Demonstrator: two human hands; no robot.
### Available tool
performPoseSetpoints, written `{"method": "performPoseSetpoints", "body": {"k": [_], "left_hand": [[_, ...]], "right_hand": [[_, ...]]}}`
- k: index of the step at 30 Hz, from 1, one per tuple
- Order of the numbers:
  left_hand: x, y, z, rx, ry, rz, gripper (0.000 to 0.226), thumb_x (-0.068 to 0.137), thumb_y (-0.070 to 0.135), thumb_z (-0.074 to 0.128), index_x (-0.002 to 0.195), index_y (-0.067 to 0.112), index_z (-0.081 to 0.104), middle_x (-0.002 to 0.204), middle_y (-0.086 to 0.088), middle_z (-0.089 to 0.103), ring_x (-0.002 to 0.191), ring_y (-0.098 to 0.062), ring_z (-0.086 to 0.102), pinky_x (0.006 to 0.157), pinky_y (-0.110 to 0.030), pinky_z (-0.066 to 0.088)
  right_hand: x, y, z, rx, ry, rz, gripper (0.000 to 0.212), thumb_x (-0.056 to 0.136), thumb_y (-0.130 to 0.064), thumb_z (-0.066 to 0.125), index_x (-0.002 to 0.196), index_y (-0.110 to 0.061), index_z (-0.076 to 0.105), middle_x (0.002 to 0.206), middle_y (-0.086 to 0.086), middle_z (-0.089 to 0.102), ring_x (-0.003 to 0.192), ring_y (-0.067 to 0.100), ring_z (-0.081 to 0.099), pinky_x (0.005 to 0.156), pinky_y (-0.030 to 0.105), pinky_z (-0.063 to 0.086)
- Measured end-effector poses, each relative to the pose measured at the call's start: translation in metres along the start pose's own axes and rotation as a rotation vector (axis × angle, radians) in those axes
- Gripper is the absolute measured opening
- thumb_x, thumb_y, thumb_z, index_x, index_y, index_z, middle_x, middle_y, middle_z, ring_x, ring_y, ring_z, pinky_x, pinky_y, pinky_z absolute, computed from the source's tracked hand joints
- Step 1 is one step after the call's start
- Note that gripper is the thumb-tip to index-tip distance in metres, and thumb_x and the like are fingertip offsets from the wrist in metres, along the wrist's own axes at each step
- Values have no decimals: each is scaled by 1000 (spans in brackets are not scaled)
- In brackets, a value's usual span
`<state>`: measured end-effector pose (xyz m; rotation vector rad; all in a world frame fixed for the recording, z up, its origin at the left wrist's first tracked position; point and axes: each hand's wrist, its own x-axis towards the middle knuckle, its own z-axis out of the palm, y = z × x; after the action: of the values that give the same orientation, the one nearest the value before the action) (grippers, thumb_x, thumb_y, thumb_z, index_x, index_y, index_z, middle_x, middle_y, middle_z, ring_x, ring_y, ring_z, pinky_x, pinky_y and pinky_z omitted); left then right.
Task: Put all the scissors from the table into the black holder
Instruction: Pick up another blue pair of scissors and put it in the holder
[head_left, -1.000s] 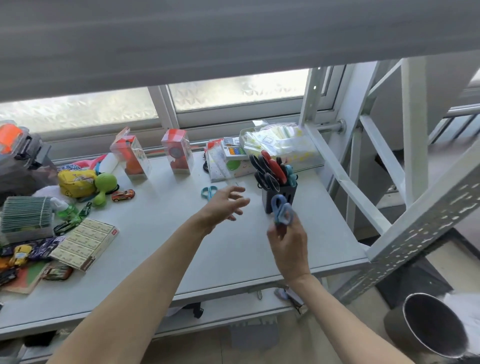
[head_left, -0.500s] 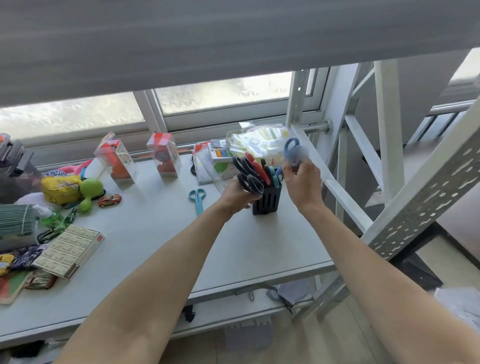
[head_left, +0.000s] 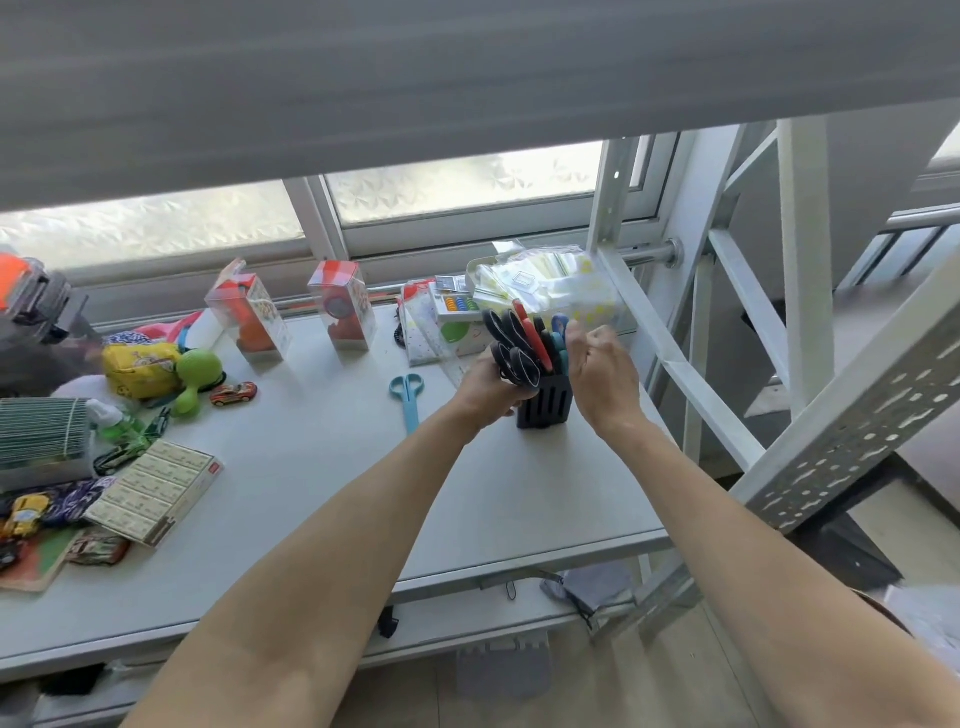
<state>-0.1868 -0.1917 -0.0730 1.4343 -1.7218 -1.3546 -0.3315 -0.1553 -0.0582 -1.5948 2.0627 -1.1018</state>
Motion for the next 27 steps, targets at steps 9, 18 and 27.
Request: {"method": "performPoseSetpoints", "body": {"k": [9,18,27], "left_hand": [[-3,-14,-12,55,15,21,57,86,12,68,139,15,46,128,-5,56,82,-16,64,66,-25,56],[-5,-83,-89,433,347,-150,53,88,-2,44,139,10,51,142,-13,48,130,-32,49,110,-36,38],[-5,-99,-121,1018,-119,-72,65,94,2,34,155,24,26,164,8,15,147,-24,25,117,-40,28]], "right_hand": [[-18,7,8,62,261,4,36,98,-43,38,108,-19,62,95,-4,51,87,20,58,83,40,49],[-104,-4,65,206,105,-170,21,97,-20,42,85,-14,57,80,-1,59,71,16,53,65,35,48],[-68,-50,140,-374,-439,-466,39,96,-18,41,134,-19,51,145,0,46,123,27,47,95,42,37]]}}
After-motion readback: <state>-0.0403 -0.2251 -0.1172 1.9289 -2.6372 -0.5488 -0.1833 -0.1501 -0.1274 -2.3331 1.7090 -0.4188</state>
